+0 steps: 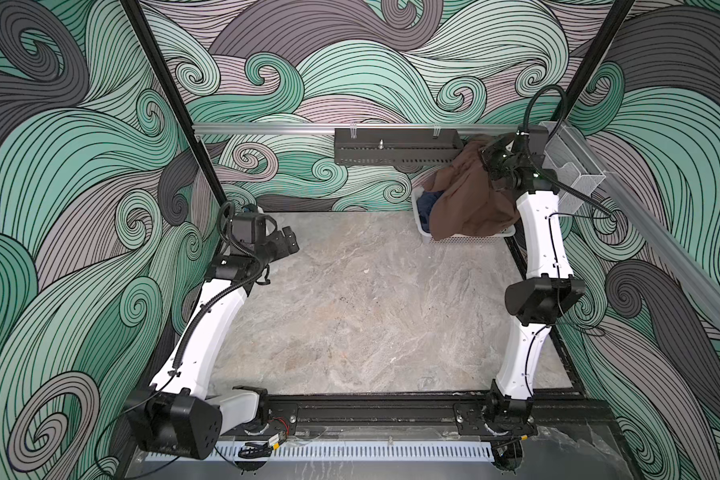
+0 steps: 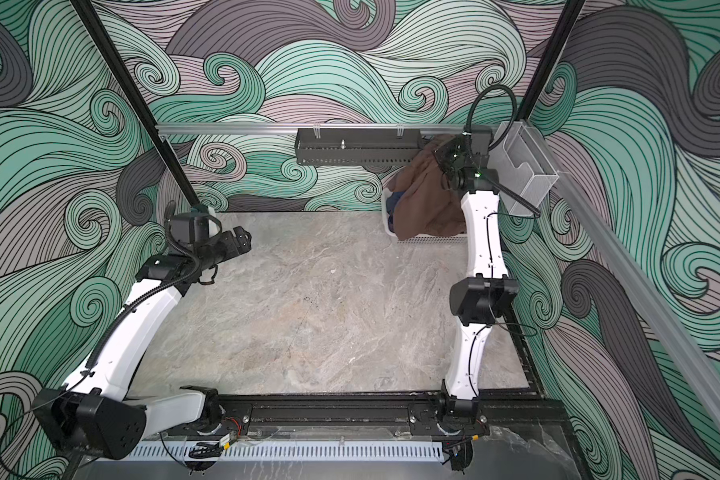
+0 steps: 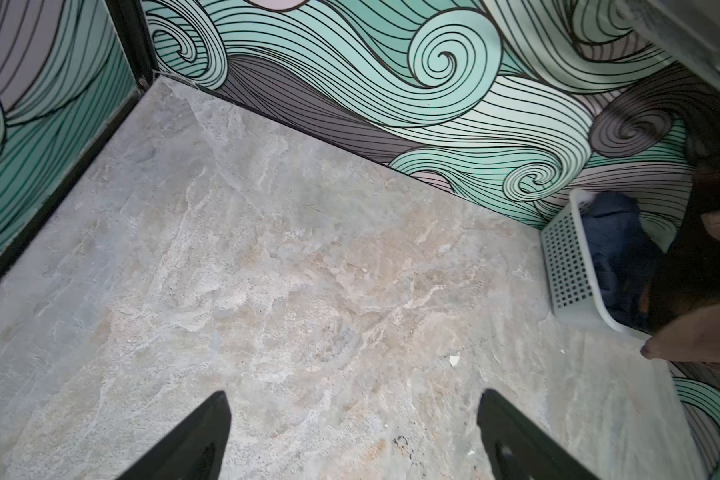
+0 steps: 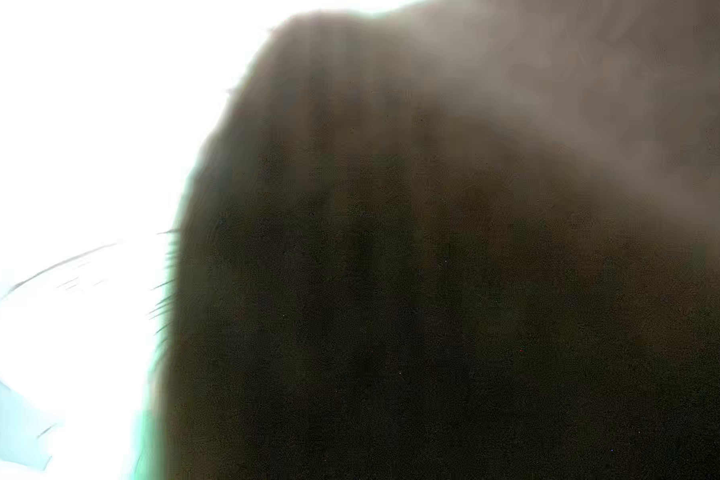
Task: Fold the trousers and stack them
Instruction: 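Lift the brown trousers out of the basket with the right gripper and lower onto table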
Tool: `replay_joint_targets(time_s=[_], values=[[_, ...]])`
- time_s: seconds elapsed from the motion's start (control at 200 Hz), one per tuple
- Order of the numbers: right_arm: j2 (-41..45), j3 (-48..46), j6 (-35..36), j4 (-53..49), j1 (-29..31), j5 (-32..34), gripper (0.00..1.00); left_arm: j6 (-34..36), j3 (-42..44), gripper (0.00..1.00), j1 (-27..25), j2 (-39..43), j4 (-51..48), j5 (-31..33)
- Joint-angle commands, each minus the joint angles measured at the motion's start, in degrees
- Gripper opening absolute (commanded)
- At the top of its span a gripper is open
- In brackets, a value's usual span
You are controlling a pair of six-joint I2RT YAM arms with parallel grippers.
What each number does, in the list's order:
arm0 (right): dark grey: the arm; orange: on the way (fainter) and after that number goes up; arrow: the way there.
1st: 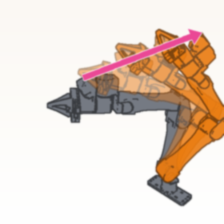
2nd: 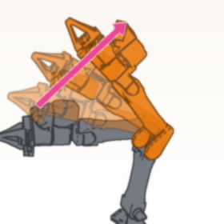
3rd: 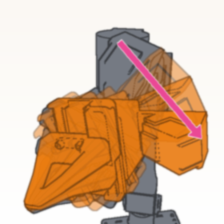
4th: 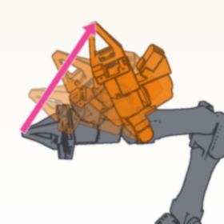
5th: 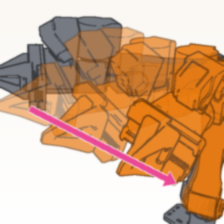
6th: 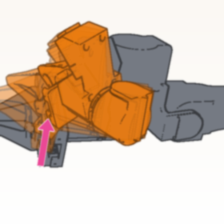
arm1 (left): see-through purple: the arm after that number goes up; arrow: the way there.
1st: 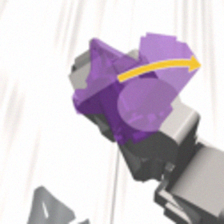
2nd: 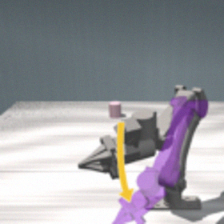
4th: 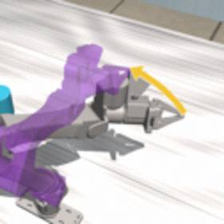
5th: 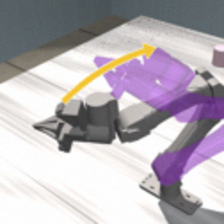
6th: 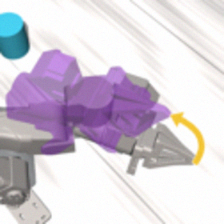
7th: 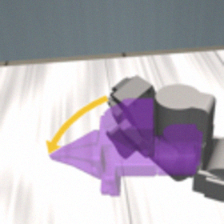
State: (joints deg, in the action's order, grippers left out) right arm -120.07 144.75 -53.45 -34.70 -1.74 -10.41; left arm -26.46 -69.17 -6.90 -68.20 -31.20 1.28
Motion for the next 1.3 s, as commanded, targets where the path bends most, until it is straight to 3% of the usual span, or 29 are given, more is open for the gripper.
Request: replay_joint_targets(time_s=[0.0, 0.265, 0.53, 0.961, 1.041, 1.131, 1.201, 1.296], values=[[6.79, 3.37, 2.03, 5.01, 2.11, -2.42, 0.0, -2.24, 2.9, 0.95, -0.4, 4.13, 1.23, -4.59], [15.74, 1.83, 4.9, 1.0, 8.64, -3.92, 0.0, -2.51, 9.75, 0.96, -0.4, 15.08, -1.14, -3.7], [23.5, -8.16, 7.23, 0.94, 19.26, -4.28, 0.0, -2.37, 10.72, 0.97, -0.36, 20.57, -4.14, -2.62], [41.28, -68.08, 4.54, 22.15, 32.93, 3.52, 0.0, -2.9, 11.9, 0.98, -0.4, 25.87, -8.55, -1.98], [42.33, -78.07, 3.25, 25.51, 33.54, 4.73, 0.11, -2.82, 12.55, 0.98, -0.4, 26.74, -9.55, -2.15], [43.5, -86.38, 2.87, 26.06, 33.62, 7.09, 0.47, -2.44, 13.15, 0.98, -0.38, 27.44, -11.17, -2.58], [45.1, -89.88, 3.87, 23.42, 33.64, 10.01, 0.67, -1.98, 13.76, 0.98, -0.39, 28.01, -12.14, -2.95], [48.46, -91.09, 6.72, 16.71, 33.64, 14.42, 0.81, -1.59, 14.96, 0.97, -0.35, 29.02, -13.42, -3.8]])
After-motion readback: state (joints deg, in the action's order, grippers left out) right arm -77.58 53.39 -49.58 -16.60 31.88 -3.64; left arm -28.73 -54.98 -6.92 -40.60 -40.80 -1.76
